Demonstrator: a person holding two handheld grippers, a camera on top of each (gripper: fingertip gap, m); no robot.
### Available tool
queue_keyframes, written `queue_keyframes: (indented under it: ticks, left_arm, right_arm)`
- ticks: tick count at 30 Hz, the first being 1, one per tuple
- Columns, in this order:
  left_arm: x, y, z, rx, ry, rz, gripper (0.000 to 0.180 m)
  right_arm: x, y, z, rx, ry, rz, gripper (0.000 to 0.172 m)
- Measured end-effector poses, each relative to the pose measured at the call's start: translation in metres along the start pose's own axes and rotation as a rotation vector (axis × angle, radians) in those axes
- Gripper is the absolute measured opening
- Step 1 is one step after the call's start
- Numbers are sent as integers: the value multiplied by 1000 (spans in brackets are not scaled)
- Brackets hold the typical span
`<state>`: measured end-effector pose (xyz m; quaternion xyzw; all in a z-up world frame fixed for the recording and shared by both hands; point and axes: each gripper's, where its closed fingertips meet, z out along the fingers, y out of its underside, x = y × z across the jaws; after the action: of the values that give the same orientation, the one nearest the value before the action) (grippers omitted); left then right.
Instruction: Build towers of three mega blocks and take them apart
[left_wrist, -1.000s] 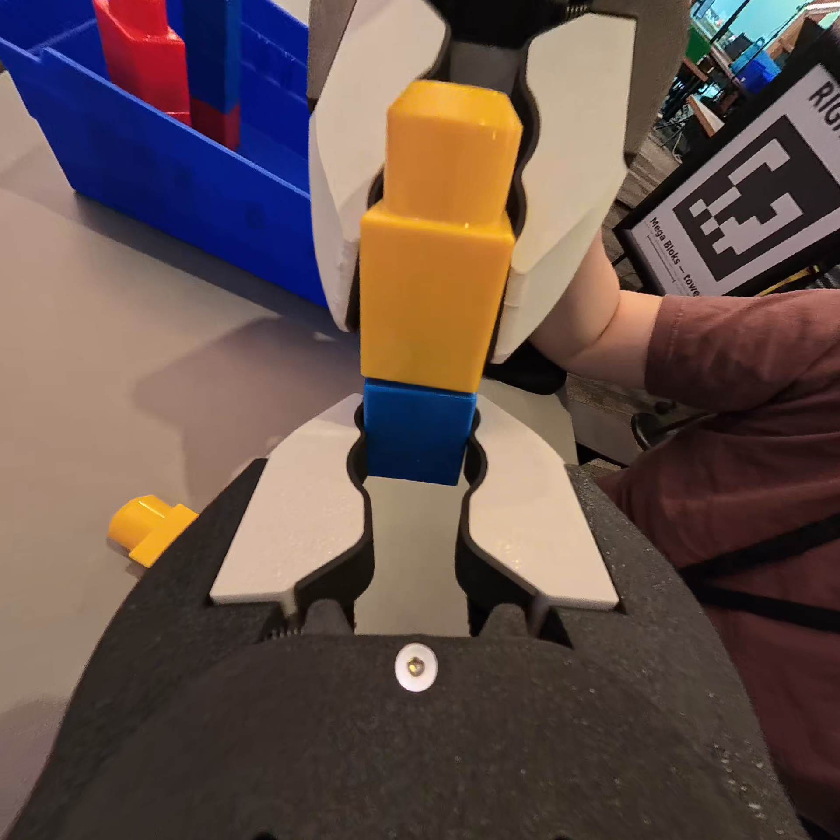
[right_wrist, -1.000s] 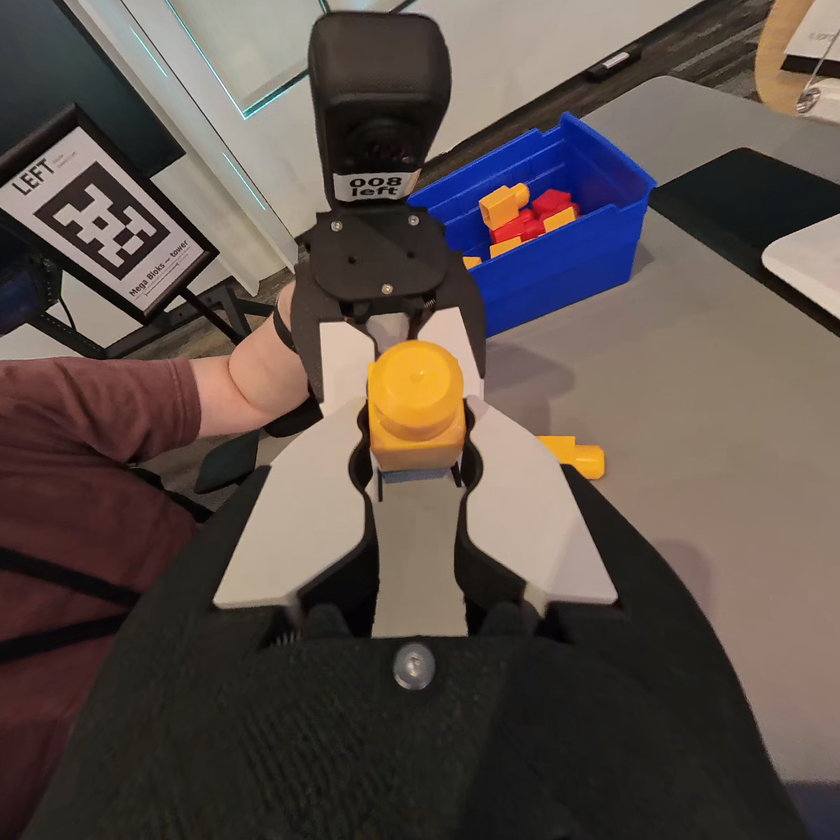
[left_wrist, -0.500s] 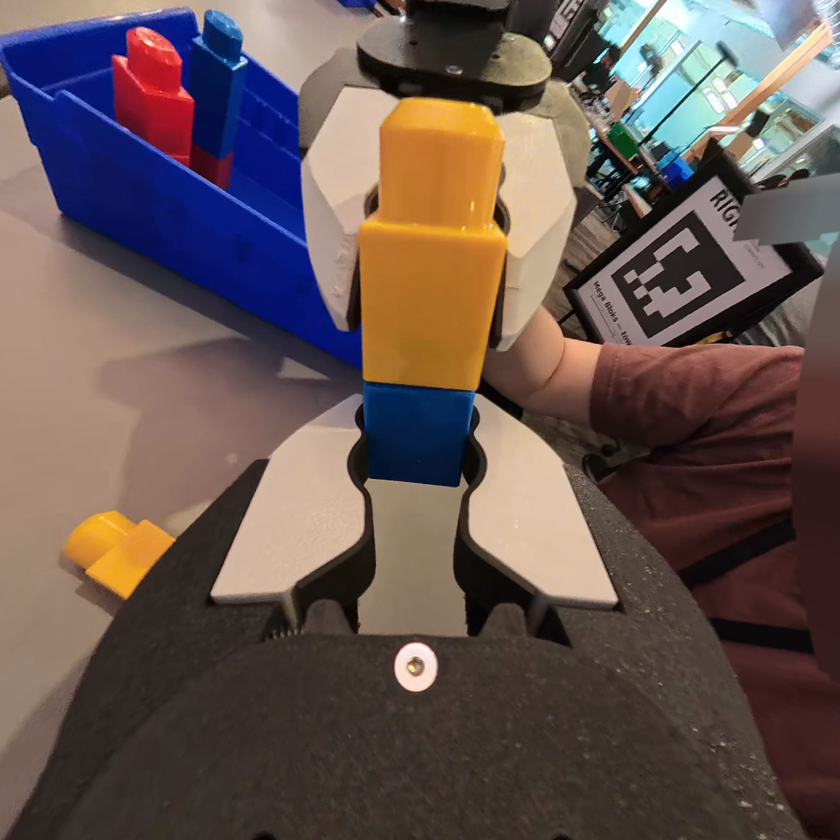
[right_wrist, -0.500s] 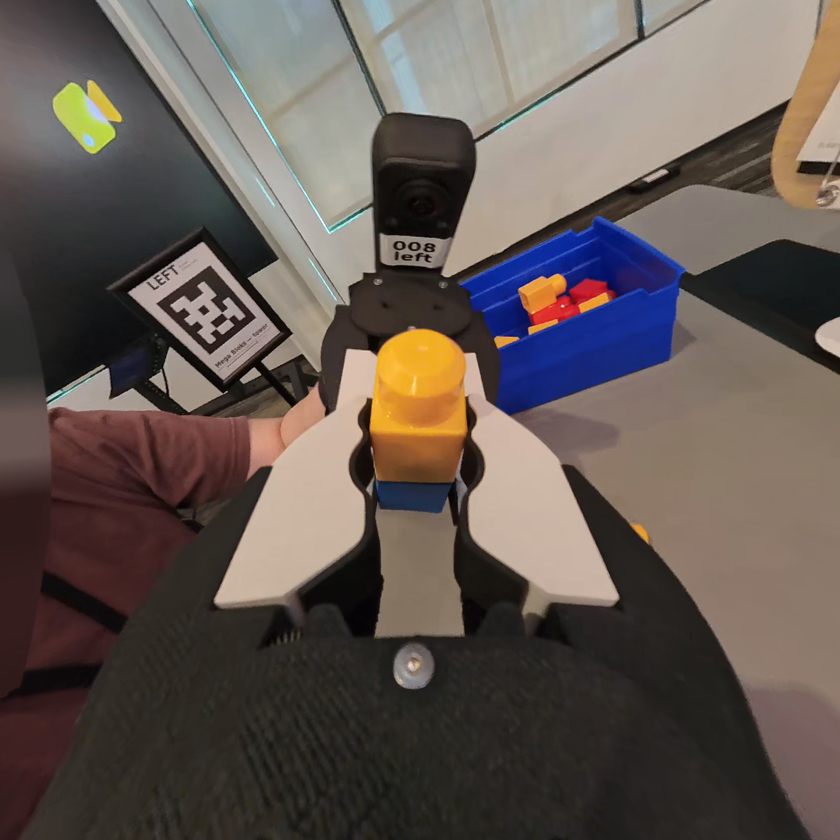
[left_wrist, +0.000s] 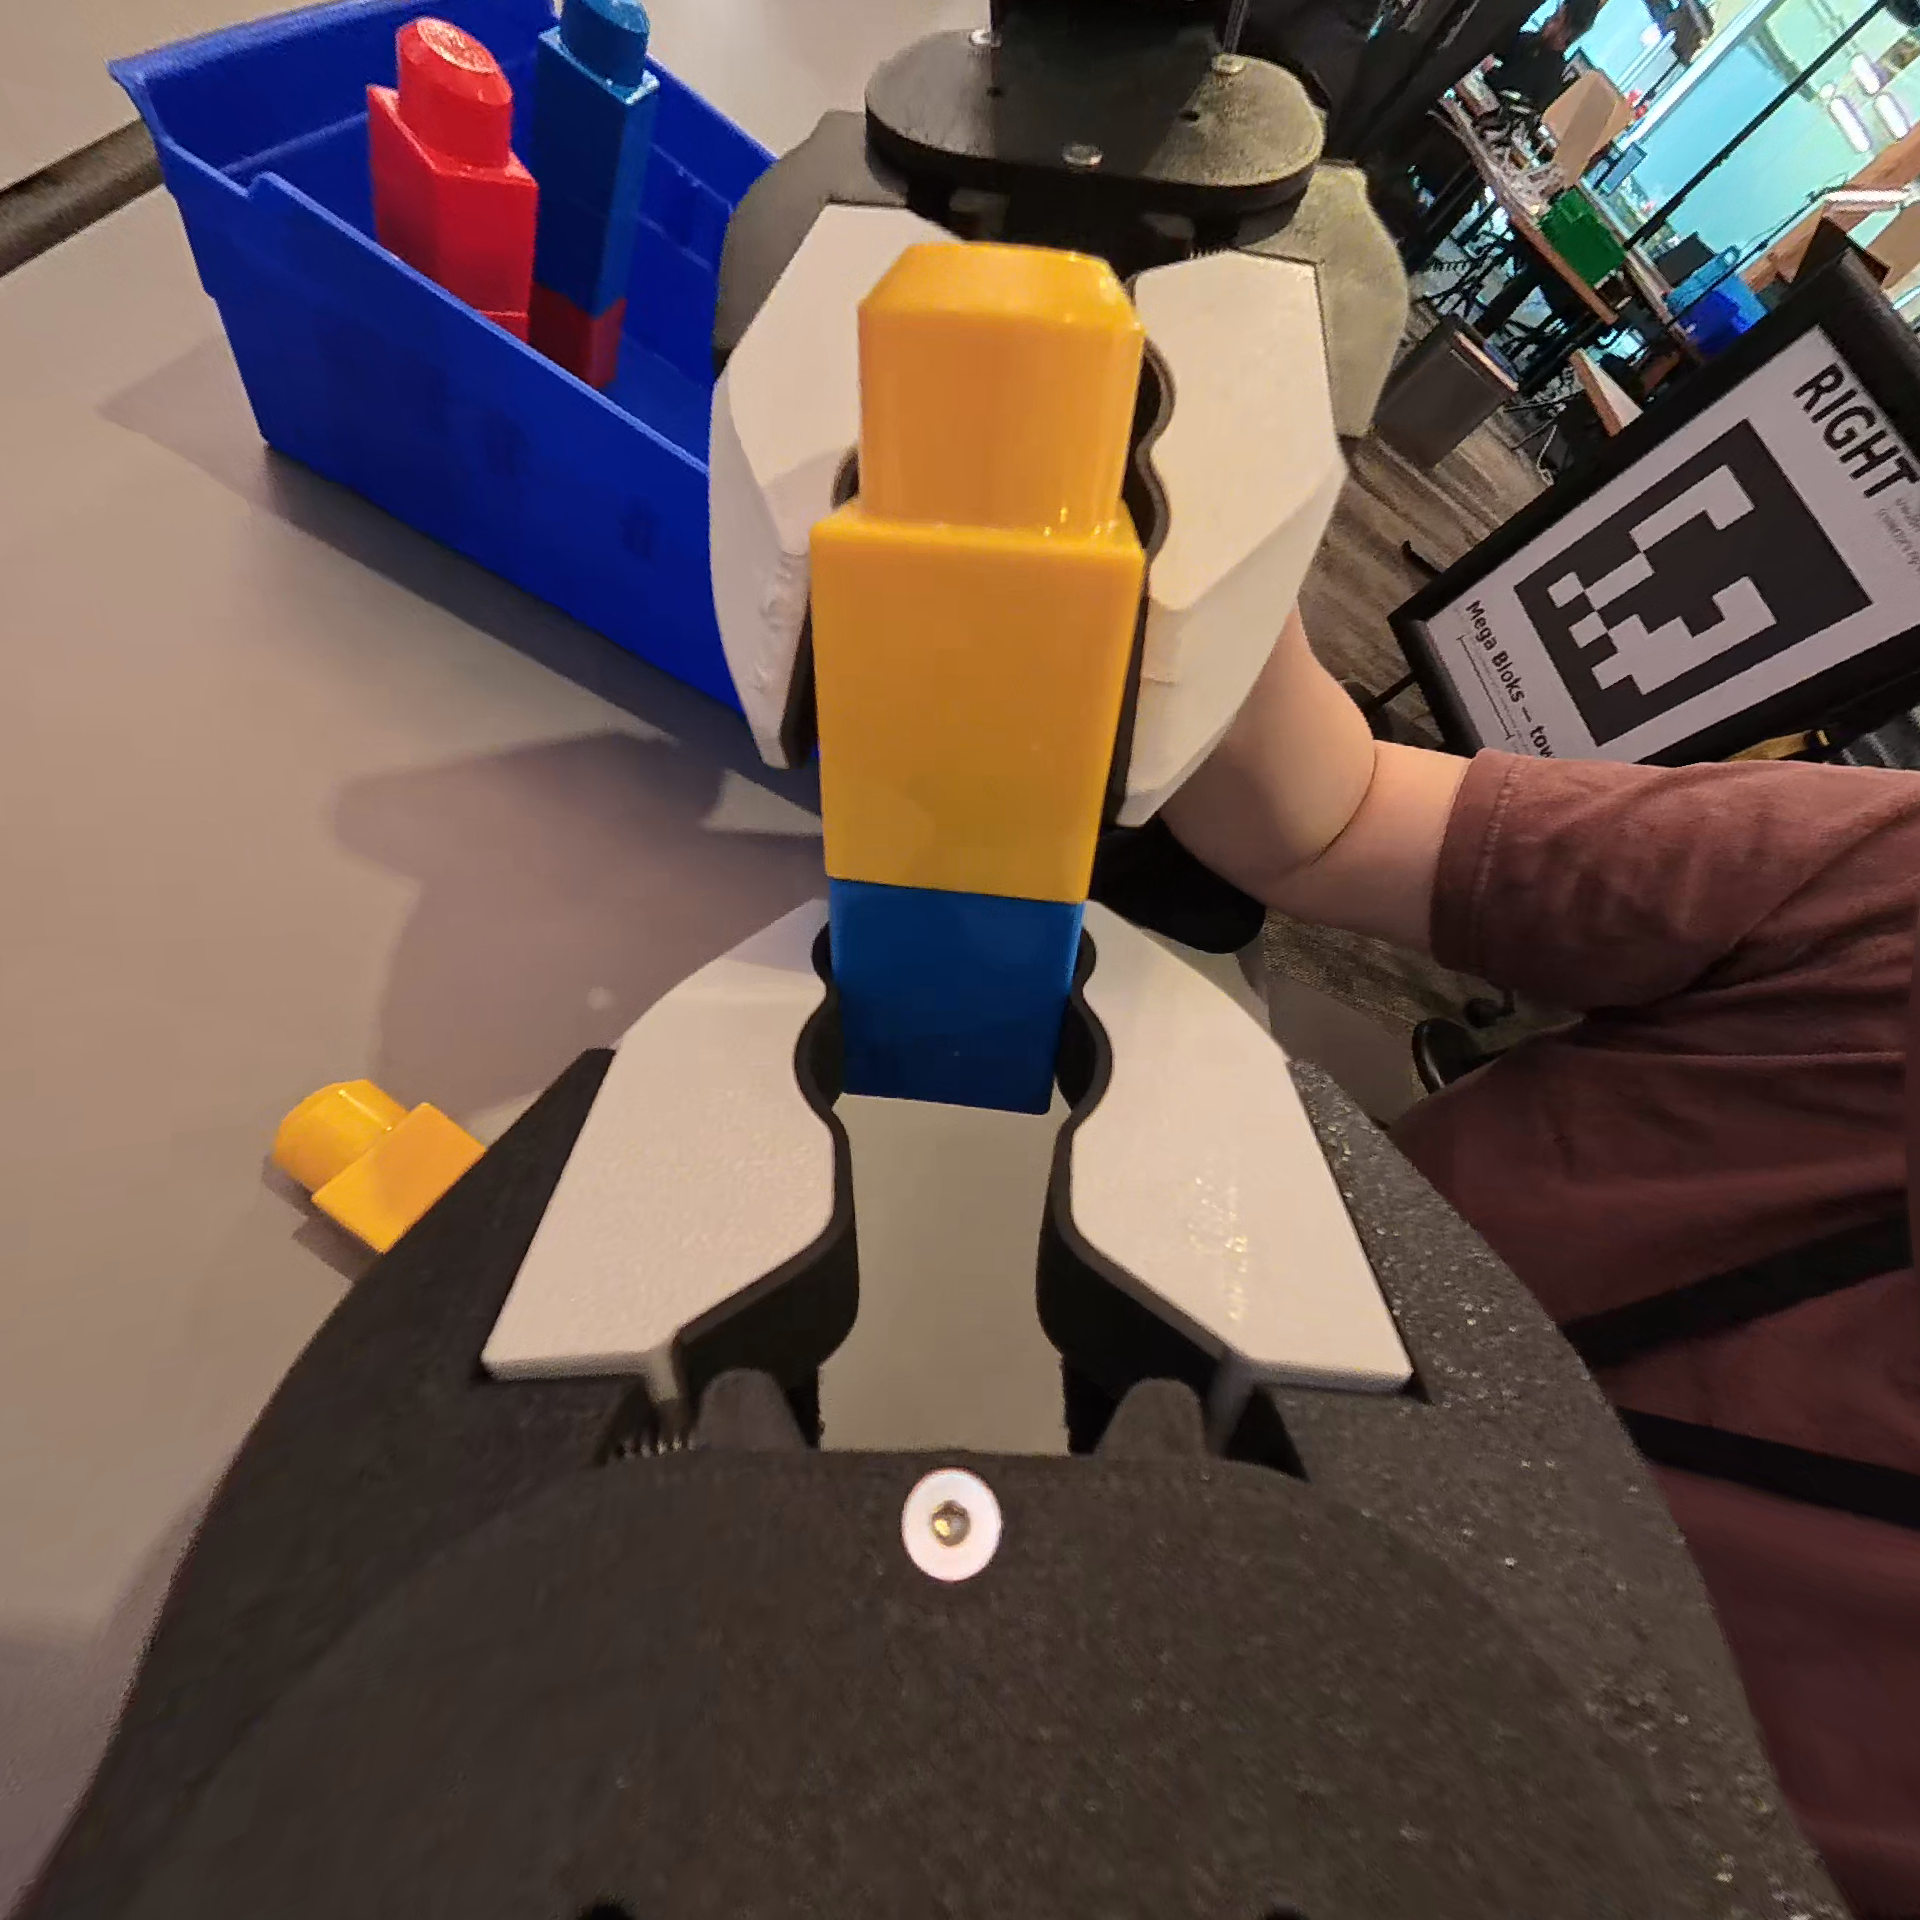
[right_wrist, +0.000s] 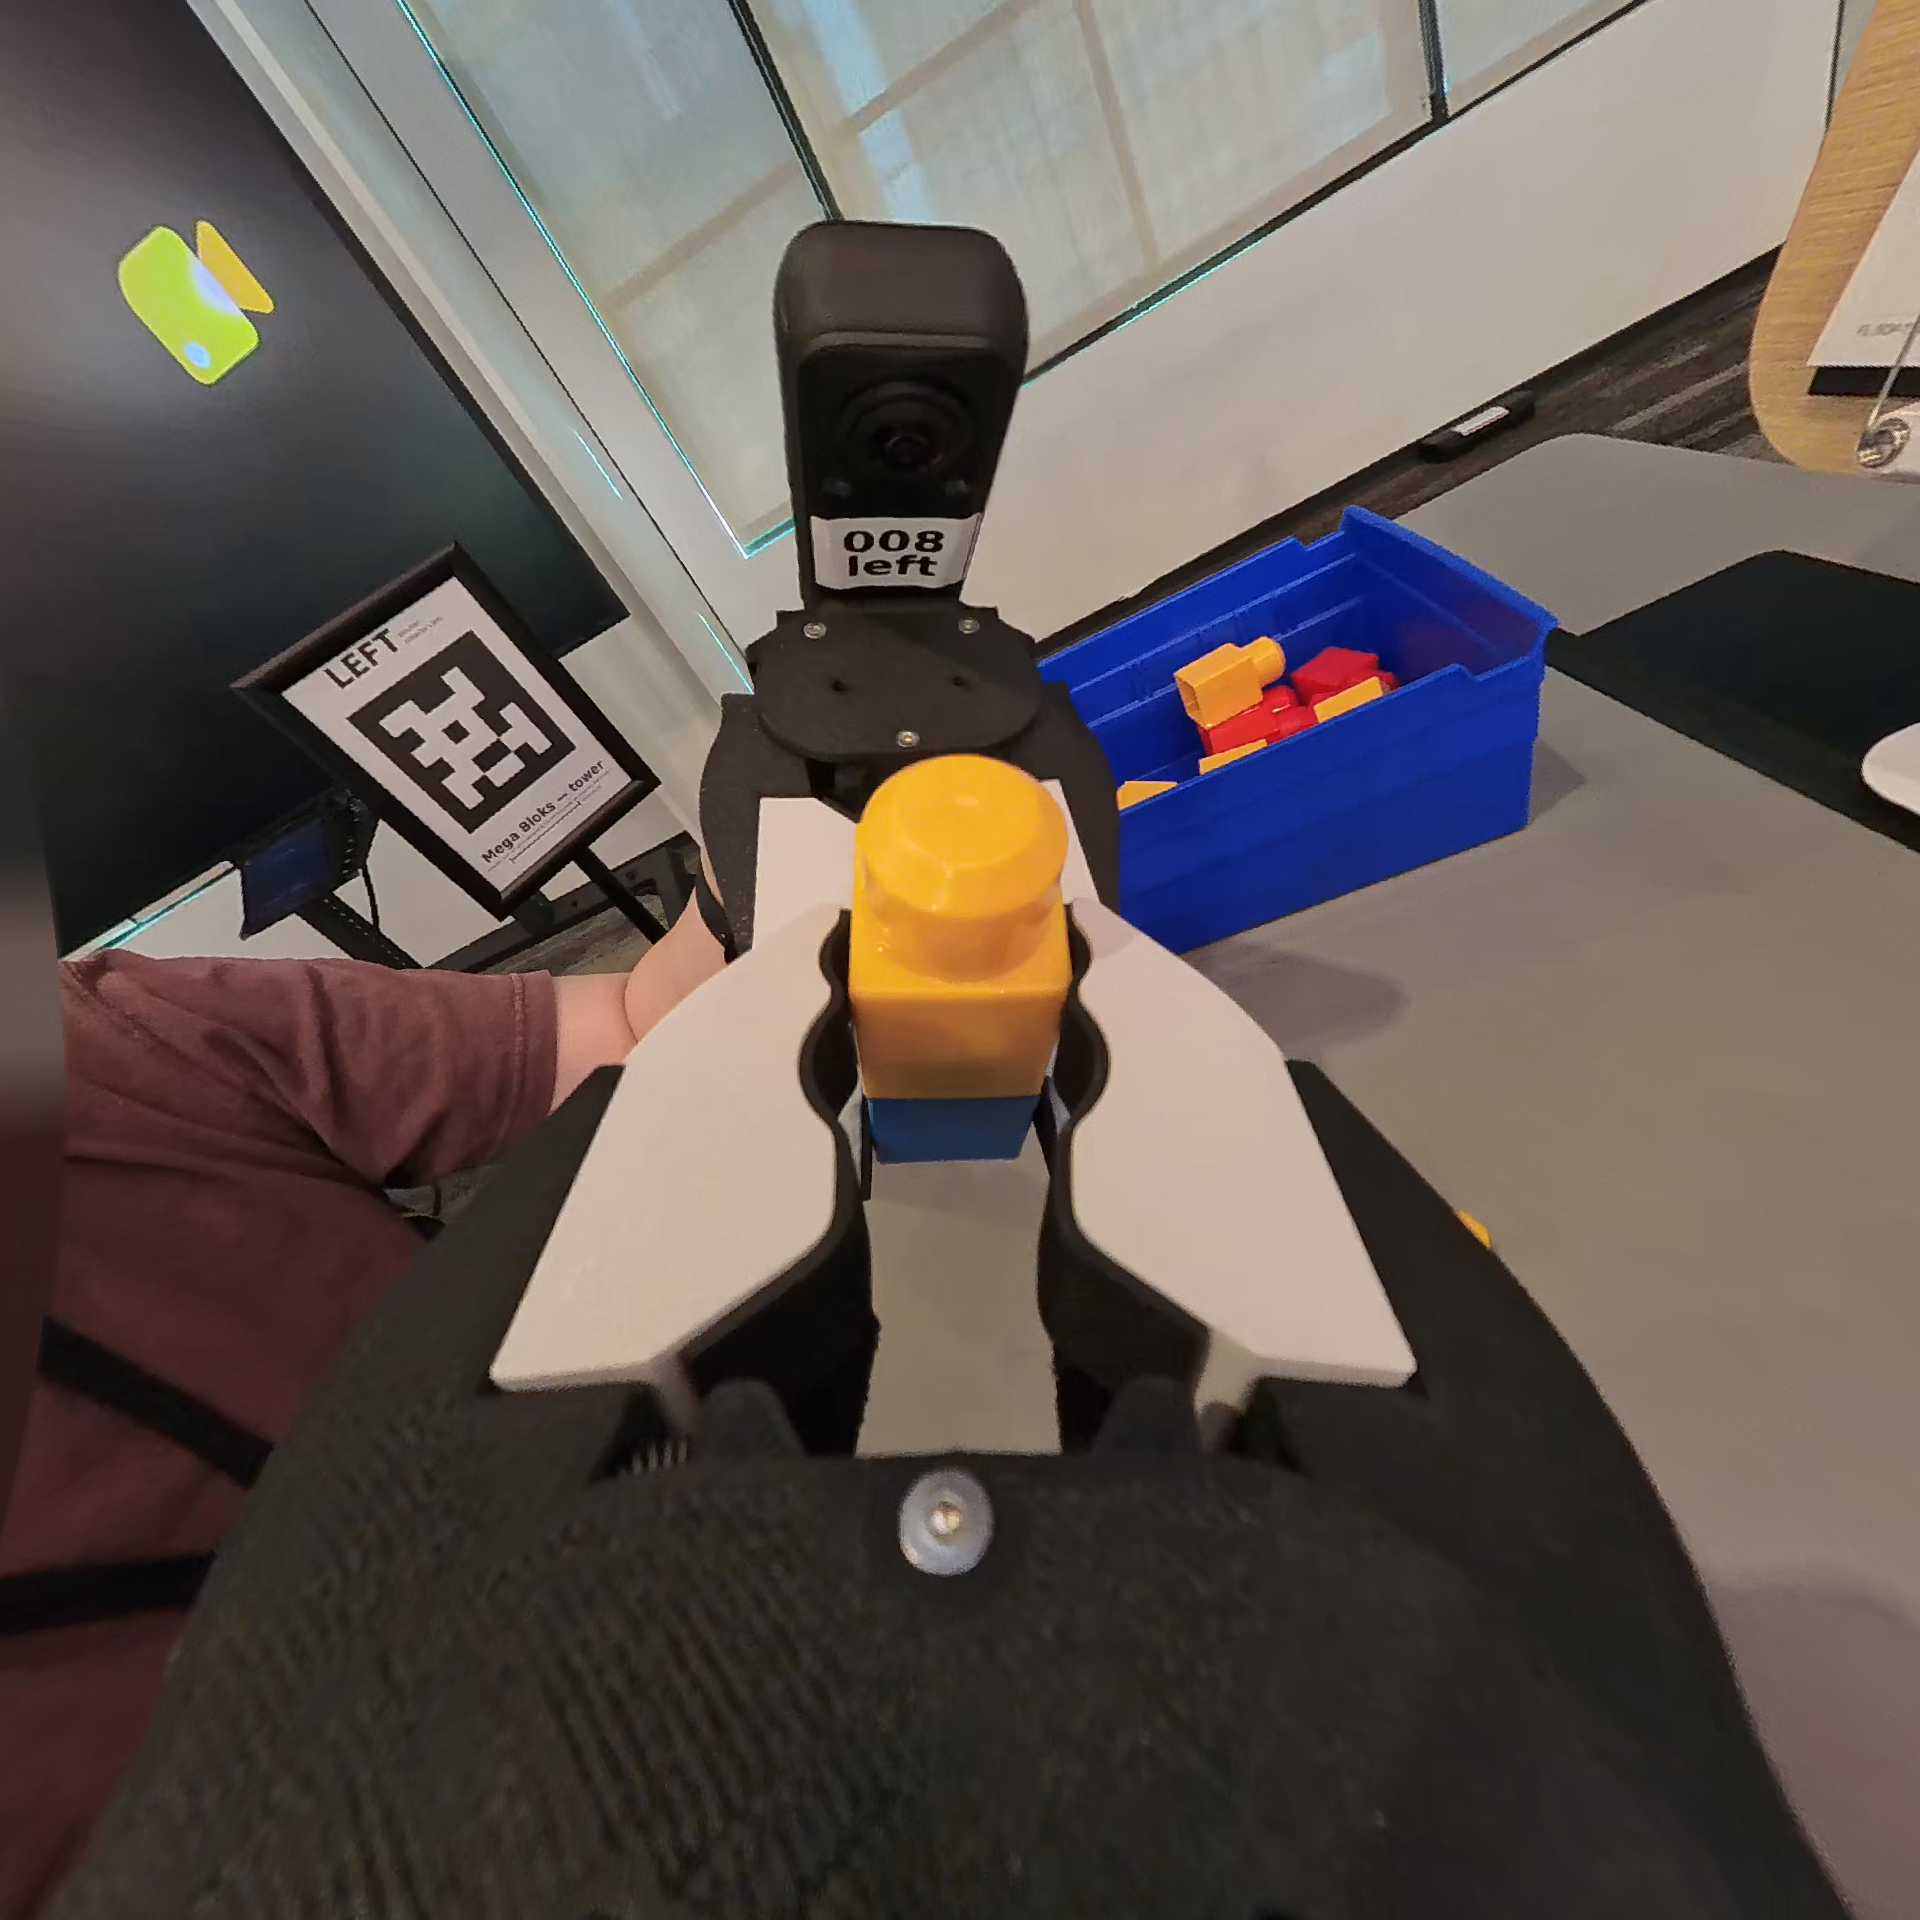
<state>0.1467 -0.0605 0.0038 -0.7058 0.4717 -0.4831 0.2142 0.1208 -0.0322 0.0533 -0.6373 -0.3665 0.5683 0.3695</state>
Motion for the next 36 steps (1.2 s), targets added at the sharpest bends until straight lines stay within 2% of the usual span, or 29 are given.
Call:
queue_keyframes:
  ticks: [10, 15, 17, 18, 19, 20, 21, 22, 24, 27, 29, 31, 36]
  left_arm:
    - [1, 7, -1, -38, 22, 32, 38]
    - [6, 2, -5, -9, 56, 33, 38]
    - [16, -11, -15, 72, 134, 12, 38]
    - [17, -17, -26, 114, 140, -2, 38]
    - [13, -22, -40, 150, 101, -6, 38]
    - [5, -26, -56, 181, 27, 1, 38]
    - [-5, -28, -75, 206, -63, 10, 38]
    - [-13, -28, -93, 228, -152, 17, 38]
    - [-21, -28, -128, 266, -292, 26, 38]
    - [-23, -27, -163, 296, -441, 42, 38]
    - [-16, -33, -176, 357, -449, 65, 38]
    - [-9, -38, -182, 418, -419, 51, 38]
    - [-14, -30, -175, 348, -436, 29, 38]
  right_arm:
    - [-3, 4, 2, -26, -6, -41, 37]
    - [-6, -2, 5, 14, -29, -16, 38]
    - [-13, -15, 5, 99, -72, -1, 45]
    - [-8, -20, 4, 138, -37, 5, 65]
    - [-1, -24, 1, 172, 8, 9, 71]
    - [10, -25, -2, 194, 66, 31, 65]
    - [26, -20, -5, 187, 150, 78, 53]
    - [44, -8, -6, 145, 241, 135, 43]
    - [69, 31, 1, -40, 351, 243, 45]
    - [85, 91, 18, -344, 410, 342, 40]
    - [90, 110, 25, -414, 437, 348, 28]
    - [95, 118, 29, -440, 470, 337, 29]
    - [102, 135, 29, -531, 539, 337, 49]
